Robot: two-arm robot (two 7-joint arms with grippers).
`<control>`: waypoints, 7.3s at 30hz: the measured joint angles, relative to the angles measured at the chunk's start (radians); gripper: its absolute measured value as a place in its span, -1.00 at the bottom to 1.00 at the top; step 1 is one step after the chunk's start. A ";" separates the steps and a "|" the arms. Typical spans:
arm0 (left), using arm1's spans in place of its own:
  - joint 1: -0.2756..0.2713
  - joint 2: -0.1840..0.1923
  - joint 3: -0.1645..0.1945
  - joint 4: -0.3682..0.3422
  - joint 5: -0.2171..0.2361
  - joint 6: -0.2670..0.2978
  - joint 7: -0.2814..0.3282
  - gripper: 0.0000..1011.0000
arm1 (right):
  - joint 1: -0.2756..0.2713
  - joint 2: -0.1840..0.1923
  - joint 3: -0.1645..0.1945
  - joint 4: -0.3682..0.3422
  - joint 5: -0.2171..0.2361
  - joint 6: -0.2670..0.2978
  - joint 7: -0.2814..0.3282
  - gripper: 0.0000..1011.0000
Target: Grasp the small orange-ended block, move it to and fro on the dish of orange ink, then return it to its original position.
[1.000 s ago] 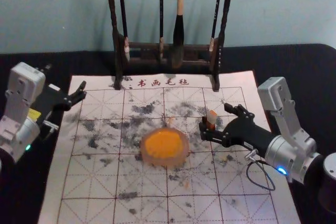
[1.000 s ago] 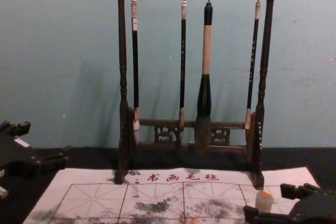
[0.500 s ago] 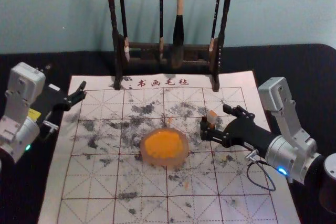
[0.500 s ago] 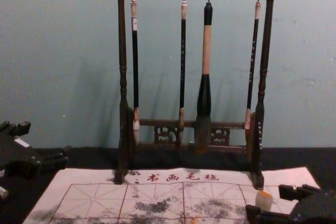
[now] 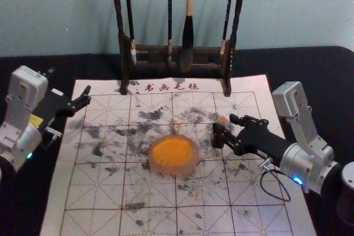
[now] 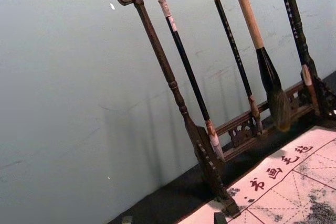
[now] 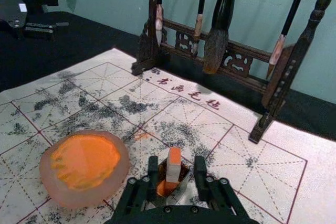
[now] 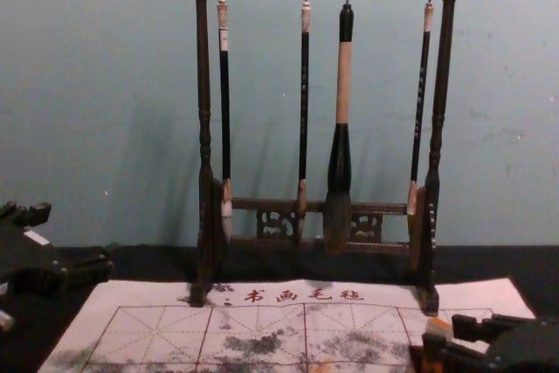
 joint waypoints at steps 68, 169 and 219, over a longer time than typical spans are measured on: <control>0.000 0.000 0.000 0.000 0.000 0.000 0.000 0.98 | 0.122 -0.024 -0.067 -0.115 0.025 0.169 0.161 -0.78; 0.000 0.000 0.000 0.000 0.000 0.000 0.000 0.98 | 0.131 -0.111 -0.110 -0.023 -0.067 0.226 0.148 -0.78; 0.000 0.000 0.000 0.000 0.000 0.000 0.000 0.98 | 0.102 -0.073 -0.062 -0.038 -0.065 0.224 0.154 -0.78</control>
